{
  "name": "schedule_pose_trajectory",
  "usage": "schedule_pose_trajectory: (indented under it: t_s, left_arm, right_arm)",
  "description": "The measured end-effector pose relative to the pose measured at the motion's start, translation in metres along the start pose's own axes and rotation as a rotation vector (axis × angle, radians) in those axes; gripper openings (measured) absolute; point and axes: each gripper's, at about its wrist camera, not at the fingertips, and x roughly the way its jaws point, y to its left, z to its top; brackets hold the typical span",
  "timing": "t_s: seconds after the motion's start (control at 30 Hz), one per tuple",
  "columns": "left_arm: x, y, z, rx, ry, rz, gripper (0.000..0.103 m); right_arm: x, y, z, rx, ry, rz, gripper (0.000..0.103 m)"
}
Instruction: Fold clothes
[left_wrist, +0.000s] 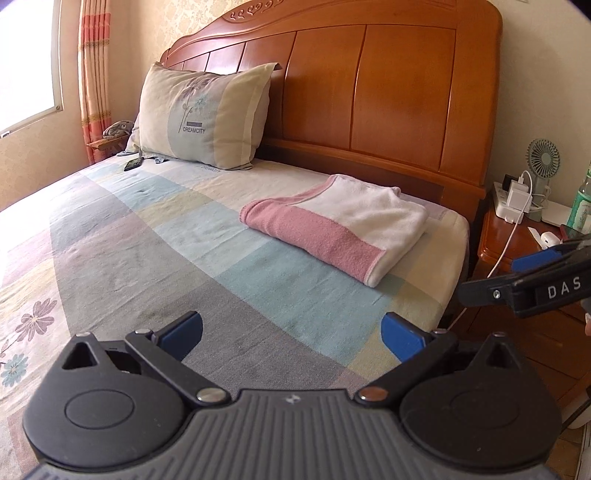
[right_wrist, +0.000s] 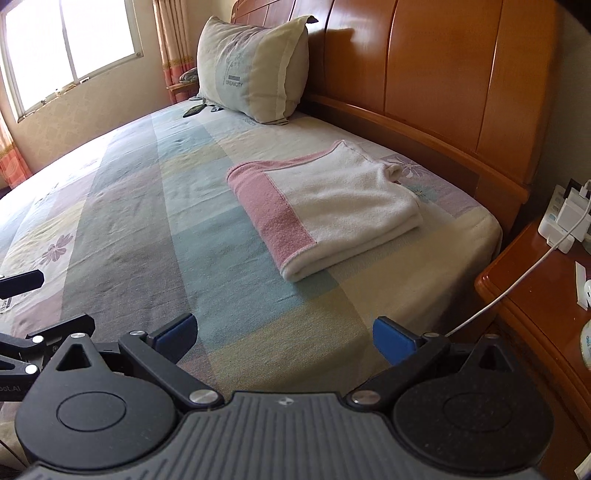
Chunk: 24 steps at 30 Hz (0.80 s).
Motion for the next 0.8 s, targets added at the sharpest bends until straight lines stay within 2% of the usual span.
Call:
schedule_pose_trajectory:
  t_s: [0.2,0.37,0.8]
  left_arm:
    - [-0.012,-0.008,0.001,-0.041,0.007,0.027,0.102]
    - [-0.026,-0.007,0.000,-0.099,-0.002,-0.011,0.102]
    - [-0.037,-0.012,-0.001,-0.100,0.014,-0.013,0.102]
  right_arm:
    - [-0.024,0.014,-0.015,-0.039,-0.016,0.006,0.103]
    - [-0.038,0.018,-0.020,-0.044,-0.043,0.002,0.103]
    - [-0.050,0.019,-0.023,-0.043,-0.072,0.005,0.103]
